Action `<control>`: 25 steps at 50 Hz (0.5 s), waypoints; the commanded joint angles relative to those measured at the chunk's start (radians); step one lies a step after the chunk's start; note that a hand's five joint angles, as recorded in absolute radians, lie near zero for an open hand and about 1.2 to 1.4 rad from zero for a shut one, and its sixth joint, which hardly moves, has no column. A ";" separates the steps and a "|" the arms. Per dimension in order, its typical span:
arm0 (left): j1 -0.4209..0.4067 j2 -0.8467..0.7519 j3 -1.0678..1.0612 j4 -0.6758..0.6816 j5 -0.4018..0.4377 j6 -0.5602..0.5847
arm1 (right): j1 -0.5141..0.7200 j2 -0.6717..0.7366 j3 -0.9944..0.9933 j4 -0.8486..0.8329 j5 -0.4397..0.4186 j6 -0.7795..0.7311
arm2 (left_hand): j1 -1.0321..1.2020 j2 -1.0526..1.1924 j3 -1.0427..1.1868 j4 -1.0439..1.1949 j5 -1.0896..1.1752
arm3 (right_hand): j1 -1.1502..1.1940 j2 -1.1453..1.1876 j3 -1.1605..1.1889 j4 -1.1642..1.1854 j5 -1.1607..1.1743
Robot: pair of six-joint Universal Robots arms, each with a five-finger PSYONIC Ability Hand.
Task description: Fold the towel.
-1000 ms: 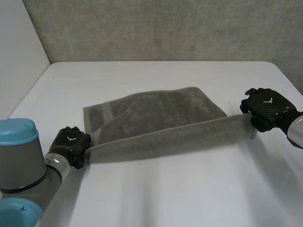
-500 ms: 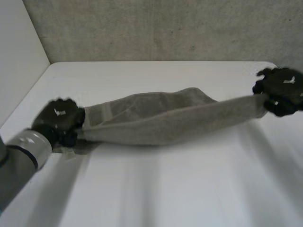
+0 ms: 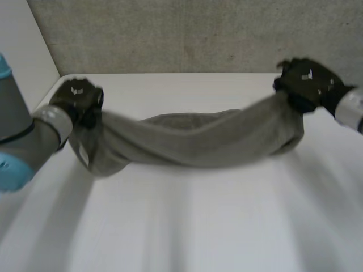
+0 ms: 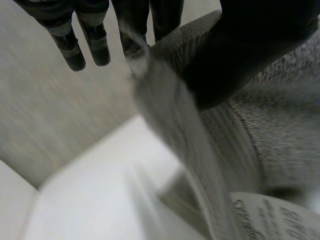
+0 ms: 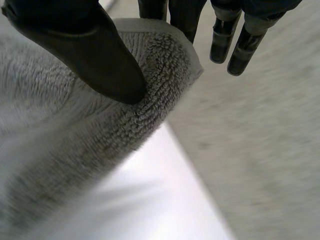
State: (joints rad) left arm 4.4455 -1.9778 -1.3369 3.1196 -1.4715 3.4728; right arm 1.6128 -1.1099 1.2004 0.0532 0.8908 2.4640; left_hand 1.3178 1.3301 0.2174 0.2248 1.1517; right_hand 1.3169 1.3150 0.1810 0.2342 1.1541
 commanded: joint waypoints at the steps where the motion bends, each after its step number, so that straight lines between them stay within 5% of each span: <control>1: 0.008 -0.092 0.315 0.264 0.004 -0.009 | 0.067 0.070 -0.332 -0.261 0.228 0.070 | 0.078 0.066 -0.043 -0.050 0.070 | 0.079 0.081 -0.007 -0.060 0.068; 4: 0.008 -0.040 0.344 0.376 0.004 -0.012 | 0.064 -0.016 -0.369 -0.407 0.290 0.242 | 0.078 0.066 -0.043 -0.050 0.070 | 0.079 0.081 -0.007 -0.060 0.068; 10: 0.008 0.079 0.288 0.438 0.036 -0.012 | 0.015 -0.117 -0.268 -0.438 0.166 0.527 | 0.078 0.066 -0.043 -0.050 0.070 | 0.079 0.081 -0.007 -0.060 0.068; 15: 0.026 0.128 0.109 0.445 0.131 -0.011 | 0.001 -0.151 -0.127 -0.414 0.082 0.494 | 0.078 0.066 -0.043 -0.050 0.070 | 0.079 0.081 -0.007 -0.060 0.068; 25: 0.052 0.116 -0.151 0.442 0.145 0.000 | -0.059 -0.168 0.128 -0.404 -0.016 0.426 | 0.078 0.066 -0.043 -0.050 0.070 | 0.079 0.081 -0.007 -0.060 0.068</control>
State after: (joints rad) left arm 4.4846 -1.8483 -1.3455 3.5636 -1.3297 3.4687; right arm 1.5893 -1.2805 1.1946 -0.3597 0.9201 2.9400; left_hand 1.3197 1.3323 0.2174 0.2248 1.1519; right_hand 1.3170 1.3202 0.1810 0.2342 1.1614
